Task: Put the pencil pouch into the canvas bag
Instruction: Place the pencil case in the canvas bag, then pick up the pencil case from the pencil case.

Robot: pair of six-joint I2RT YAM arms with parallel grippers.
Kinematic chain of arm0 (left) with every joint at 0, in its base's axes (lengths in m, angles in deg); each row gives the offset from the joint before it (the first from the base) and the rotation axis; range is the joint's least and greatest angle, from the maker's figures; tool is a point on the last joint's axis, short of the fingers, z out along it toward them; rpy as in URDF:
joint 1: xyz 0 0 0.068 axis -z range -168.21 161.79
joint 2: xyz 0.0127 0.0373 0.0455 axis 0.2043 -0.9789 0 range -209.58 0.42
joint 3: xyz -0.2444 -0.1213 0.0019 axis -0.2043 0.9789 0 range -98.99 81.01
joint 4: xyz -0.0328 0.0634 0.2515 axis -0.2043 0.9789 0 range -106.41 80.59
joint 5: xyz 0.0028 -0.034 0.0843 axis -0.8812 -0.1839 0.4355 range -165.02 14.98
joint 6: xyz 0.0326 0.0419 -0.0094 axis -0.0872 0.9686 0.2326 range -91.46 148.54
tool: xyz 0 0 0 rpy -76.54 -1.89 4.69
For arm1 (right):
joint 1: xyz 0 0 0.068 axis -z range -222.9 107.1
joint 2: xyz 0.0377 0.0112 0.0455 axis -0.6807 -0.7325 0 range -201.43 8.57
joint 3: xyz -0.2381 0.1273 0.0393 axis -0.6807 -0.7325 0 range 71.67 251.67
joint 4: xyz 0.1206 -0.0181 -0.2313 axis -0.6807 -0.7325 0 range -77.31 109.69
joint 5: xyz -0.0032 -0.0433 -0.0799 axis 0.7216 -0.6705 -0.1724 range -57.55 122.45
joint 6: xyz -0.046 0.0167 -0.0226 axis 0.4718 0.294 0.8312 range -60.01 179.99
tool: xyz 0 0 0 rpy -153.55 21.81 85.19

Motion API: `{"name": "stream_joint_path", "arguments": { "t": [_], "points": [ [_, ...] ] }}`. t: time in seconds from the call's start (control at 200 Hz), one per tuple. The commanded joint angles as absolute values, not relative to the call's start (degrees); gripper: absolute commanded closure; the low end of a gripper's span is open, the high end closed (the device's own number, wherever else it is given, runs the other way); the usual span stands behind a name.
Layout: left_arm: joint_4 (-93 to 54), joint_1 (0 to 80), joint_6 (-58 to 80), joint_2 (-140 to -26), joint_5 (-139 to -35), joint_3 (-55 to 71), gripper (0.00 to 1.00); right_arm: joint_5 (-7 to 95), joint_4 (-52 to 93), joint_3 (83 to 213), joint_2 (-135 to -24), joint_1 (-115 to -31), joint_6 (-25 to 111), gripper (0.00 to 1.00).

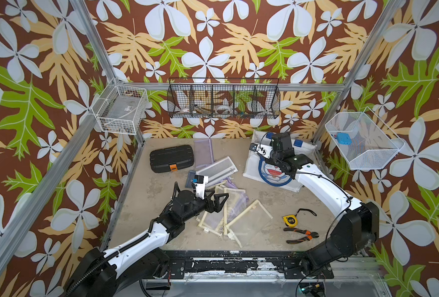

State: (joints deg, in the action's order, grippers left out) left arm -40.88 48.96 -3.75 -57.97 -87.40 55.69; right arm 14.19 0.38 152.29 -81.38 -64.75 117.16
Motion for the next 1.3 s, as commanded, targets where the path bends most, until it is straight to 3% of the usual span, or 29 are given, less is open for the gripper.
{"name": "stream_joint_path", "arguments": {
  "t": [0.0, 0.16, 0.24, 0.435, 0.626, 0.891, 1.291],
  "points": [
    [-35.48, 48.88, -1.31, -60.5, -88.99, 52.24, 0.05, 11.34, 0.61, 153.87, -80.05, -65.71, 114.57, 0.4],
    [-26.89, 48.9, 0.48, -65.74, -91.27, 47.61, 0.11, 11.78, -0.62, 159.37, -75.49, -67.9, 97.82, 0.28],
    [-23.7, 49.37, 1.83, -67.9, -93.45, 46.96, 0.13, 19.41, -3.73, 161.24, -71.37, -67.91, 84.72, 0.26],
    [-17.2, 57.09, 4.02, -70.58, -89.17, 45.93, 0.17, 42.32, 9.09, 136.88, -52.02, -68.14, 67.22, 0.19],
    [-15.49, 61.38, 5.52, -72.01, -87.05, 44.45, 0.23, 50.69, 10.53, 119.06, -41.46, -68.18, 54.86, 0.15],
    [-11.23, 63.71, 9.21, -83.95, -85.74, 35.0, 0.3, 57.58, 25.15, 94.1, -33.15, -68.15, 33.47, 0.16],
    [-11.57, 63.89, 9.9, -94.75, -85.82, 30.13, 0.32, 57.99, 22.65, 82.04, -27.37, -68.47, 24.08, 0.17]
  ]
}}
